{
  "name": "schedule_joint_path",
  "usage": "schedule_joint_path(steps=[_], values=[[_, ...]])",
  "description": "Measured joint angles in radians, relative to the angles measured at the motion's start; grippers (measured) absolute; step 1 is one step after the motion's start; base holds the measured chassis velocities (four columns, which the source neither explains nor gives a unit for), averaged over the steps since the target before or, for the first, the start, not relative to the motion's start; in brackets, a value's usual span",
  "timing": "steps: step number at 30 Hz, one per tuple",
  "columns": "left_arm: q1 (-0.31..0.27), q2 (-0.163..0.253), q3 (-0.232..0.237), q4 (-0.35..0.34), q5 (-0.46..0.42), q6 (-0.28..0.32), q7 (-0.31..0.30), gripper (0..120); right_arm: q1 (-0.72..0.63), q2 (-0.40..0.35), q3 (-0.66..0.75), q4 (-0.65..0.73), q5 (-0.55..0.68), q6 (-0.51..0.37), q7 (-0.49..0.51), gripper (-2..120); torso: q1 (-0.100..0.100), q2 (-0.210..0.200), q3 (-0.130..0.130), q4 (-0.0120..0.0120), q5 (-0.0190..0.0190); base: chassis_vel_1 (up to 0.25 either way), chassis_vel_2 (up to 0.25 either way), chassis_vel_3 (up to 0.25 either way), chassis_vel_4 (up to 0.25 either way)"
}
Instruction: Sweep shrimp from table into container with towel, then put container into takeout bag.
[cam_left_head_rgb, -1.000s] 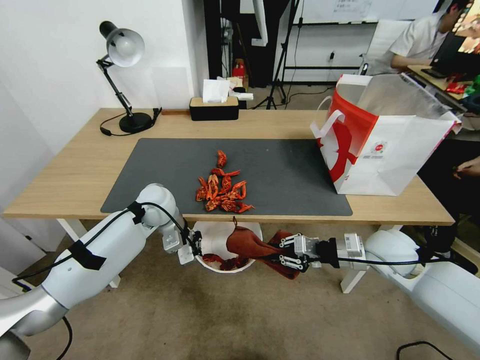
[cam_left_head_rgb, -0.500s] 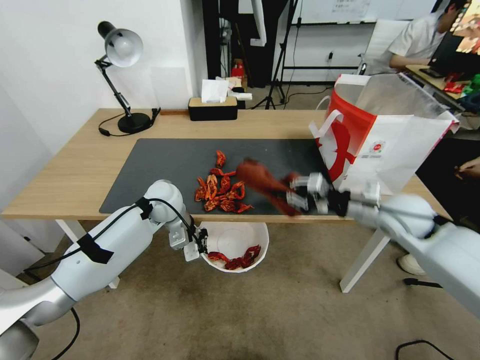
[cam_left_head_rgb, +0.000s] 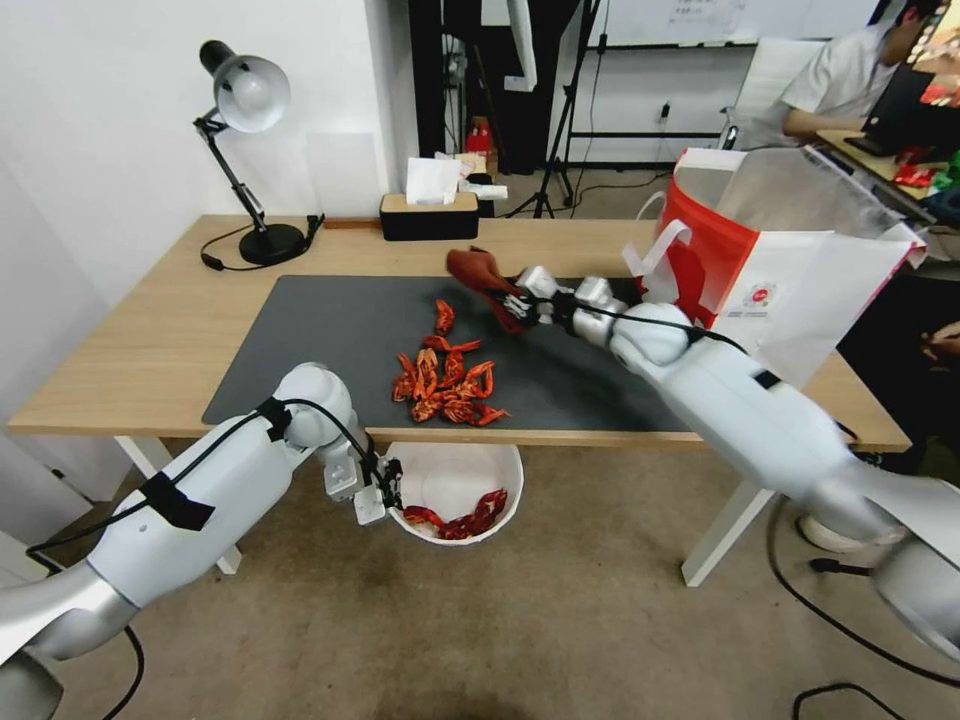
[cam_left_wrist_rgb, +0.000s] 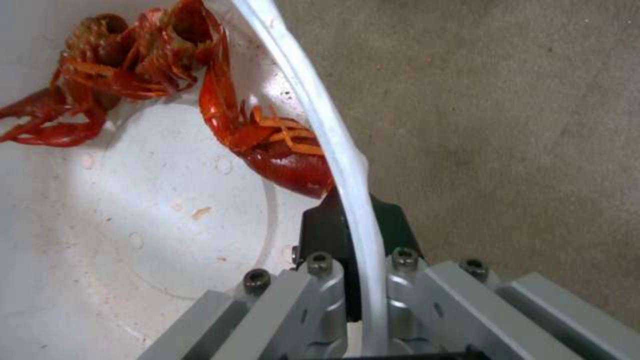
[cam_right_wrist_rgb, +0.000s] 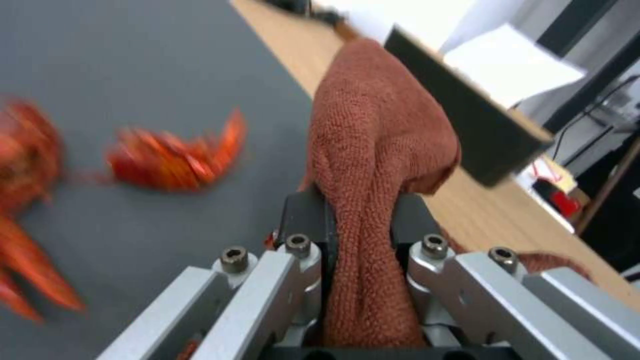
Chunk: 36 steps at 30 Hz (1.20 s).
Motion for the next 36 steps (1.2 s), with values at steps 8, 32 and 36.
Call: schedule_joint_path(steps=[8,32,36], values=[[0.024,0.011,-0.020,0.000,0.001,-0.008,-0.001,0,0.055,0.076,0.004,-0.164,-0.052,0.063,-0.081,10,0.000,0.000,0.000,0.0007,0.0000,0.000,0.000,0.000,0.000],[0.040,0.009,-0.033,-0.001,0.003,-0.014,-0.003,0,0.123,0.203,0.002,-0.393,-0.105,0.138,-0.273,10,0.000,0.000,0.000,0.0005,0.0001,0.000,0.000,0.000,0.000],[0.040,0.009,-0.034,0.001,0.003,-0.016,-0.004,0,0.123,0.197,0.001,-0.390,-0.106,0.150,-0.307,10,0.000,0.000,0.000,0.0004,0.0002,0.000,0.000,0.000,0.000]])
